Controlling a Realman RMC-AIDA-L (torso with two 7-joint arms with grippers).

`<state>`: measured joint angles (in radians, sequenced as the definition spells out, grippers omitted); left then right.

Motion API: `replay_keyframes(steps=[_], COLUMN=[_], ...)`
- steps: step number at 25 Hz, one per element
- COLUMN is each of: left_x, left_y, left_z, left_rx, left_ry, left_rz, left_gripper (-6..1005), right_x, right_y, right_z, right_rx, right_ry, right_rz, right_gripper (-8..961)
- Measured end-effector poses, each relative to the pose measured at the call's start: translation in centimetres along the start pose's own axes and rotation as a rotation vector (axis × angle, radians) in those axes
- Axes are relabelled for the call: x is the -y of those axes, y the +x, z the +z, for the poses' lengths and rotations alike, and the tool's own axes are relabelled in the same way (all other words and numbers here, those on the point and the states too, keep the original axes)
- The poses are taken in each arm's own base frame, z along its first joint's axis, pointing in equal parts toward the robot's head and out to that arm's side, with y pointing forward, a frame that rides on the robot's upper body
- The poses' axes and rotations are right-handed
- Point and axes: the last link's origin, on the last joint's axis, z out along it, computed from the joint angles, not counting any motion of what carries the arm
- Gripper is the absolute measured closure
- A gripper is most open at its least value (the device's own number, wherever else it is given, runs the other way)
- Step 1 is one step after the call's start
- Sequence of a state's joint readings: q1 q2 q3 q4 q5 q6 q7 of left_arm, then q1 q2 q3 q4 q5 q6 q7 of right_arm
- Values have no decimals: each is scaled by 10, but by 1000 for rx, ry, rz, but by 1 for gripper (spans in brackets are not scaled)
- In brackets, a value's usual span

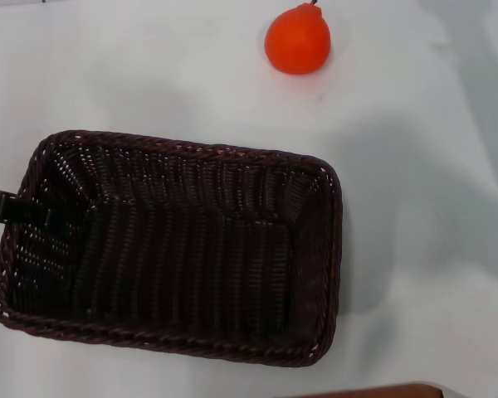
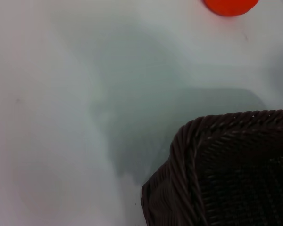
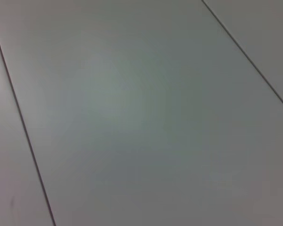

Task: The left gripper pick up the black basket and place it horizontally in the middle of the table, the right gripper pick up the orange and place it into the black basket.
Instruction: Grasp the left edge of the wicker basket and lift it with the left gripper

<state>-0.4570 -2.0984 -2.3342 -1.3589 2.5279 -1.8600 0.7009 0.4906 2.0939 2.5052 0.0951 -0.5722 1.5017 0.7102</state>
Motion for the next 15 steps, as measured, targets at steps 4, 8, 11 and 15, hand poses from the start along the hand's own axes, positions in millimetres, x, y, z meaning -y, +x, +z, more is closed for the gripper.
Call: replay_keyframes(steps=[4,8,11,15], left_x=[0,0,0,-1], left_y=[1,1,1,1], left_z=[1,0,1,1], left_rx=[-2,-5,-5,-4], left_ry=[1,5,4,2], left_rz=[1,-1,-2,-3], left_gripper=[314,459,585,719], right_x=[-3,-4,-4,-5], right_y=[0,-1,-1,-1], right_z=[-1,-2,-2,-2], right_rx=[3,6,6,5], right_ry=[-17,-25,-28,-32], right_rz=[-1,0,2,2], right_gripper=[25,24,24,24])
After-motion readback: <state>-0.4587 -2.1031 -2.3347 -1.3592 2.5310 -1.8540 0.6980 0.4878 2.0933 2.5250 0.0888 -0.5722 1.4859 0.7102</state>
